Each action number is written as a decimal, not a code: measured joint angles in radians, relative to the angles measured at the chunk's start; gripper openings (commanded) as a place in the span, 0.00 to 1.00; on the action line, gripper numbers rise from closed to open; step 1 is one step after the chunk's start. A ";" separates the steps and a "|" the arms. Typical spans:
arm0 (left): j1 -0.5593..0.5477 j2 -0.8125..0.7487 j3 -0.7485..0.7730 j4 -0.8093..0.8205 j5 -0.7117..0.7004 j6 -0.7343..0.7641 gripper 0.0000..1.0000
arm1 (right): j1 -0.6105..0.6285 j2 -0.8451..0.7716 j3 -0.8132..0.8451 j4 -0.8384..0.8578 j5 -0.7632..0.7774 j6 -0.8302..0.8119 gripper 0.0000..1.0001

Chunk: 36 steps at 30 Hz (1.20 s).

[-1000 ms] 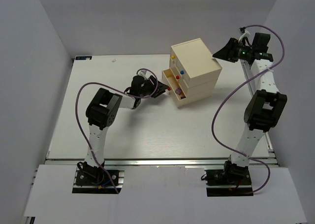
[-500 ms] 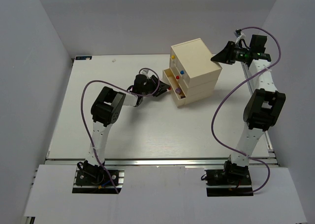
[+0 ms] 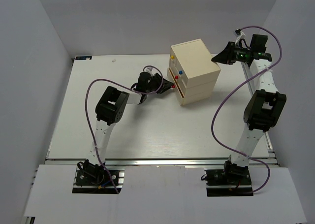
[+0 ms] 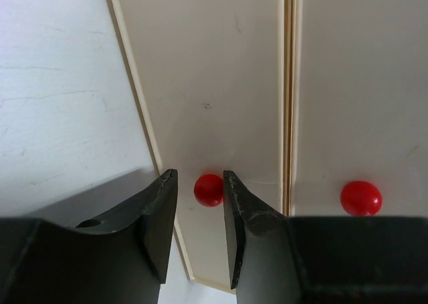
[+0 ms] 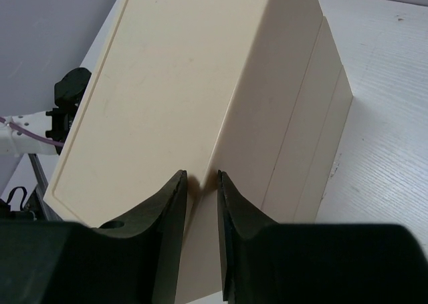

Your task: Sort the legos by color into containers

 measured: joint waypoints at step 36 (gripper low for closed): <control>0.162 -0.453 -0.430 0.028 0.145 0.163 0.14 | -0.076 -0.510 -0.371 0.015 0.274 -0.054 0.89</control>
